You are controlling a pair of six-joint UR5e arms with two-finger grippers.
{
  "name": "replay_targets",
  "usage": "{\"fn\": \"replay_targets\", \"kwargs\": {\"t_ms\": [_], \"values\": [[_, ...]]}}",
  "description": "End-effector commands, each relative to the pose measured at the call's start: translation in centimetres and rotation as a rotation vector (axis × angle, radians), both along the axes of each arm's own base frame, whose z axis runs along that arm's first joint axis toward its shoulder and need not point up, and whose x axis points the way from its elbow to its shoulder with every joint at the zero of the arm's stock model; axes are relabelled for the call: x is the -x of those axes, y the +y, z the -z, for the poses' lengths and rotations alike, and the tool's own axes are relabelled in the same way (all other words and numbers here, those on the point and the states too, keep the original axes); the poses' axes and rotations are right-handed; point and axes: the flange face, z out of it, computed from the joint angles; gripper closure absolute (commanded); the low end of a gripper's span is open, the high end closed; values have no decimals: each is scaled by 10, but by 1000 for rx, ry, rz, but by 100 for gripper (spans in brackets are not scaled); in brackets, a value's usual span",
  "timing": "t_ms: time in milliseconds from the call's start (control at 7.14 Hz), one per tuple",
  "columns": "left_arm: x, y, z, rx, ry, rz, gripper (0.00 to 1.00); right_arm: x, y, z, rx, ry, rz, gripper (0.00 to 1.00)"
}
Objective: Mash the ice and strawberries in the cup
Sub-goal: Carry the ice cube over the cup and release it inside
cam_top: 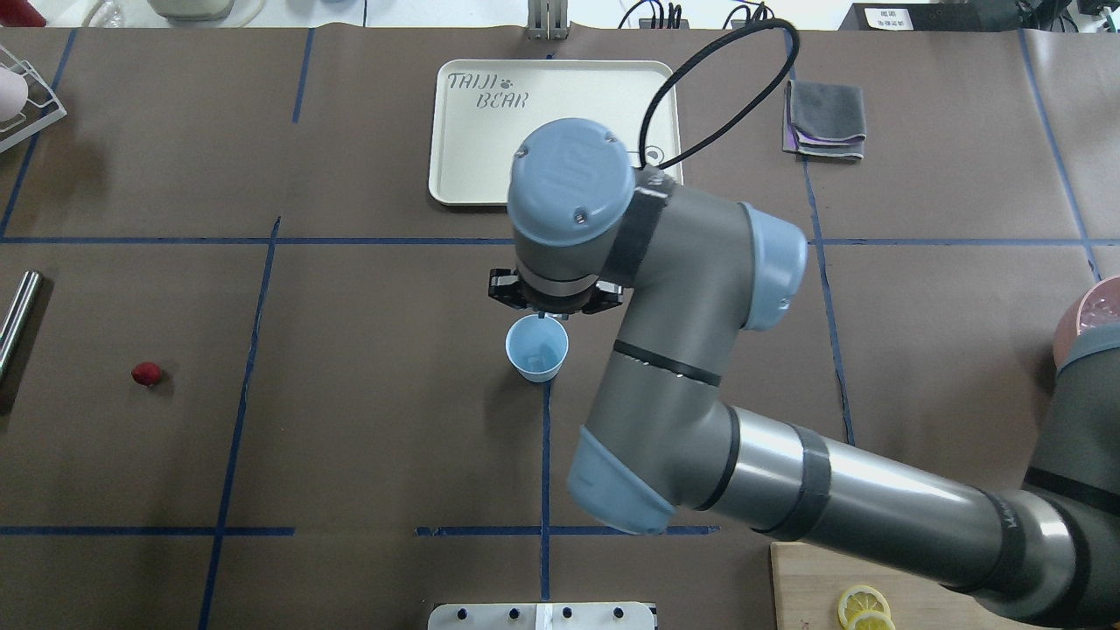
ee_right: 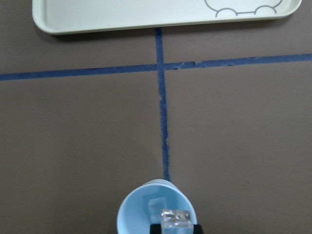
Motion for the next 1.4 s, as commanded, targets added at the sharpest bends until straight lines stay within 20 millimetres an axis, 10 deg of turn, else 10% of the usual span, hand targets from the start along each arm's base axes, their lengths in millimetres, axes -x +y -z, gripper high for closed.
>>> {"fn": "replay_targets", "kwargs": {"t_ms": [0, 280, 420, 560, 980, 1260], "values": [[0, 1, -2, 5, 0, 1, 0, 38, 15, 2, 4, 39, -9, 100], [0, 1, -2, 4, 0, 0, 0, 42, 18, -13, 11, 59, 0, 95], [0, 1, -4, 7, 0, -2, 0, 44, 20, -13, 2, 60, 11, 20], [0, 1, -3, 5, 0, -2, 0, 43, 21, -13, 2, 58, 14, 1], [0, 1, -2, 4, 0, -2, 0, 38, 21, -7, -2, 44, 19, 1], [0, 1, -5, 10, 0, -2, 0, -8, -13, -46, -29, 61, 65, 1]]}}
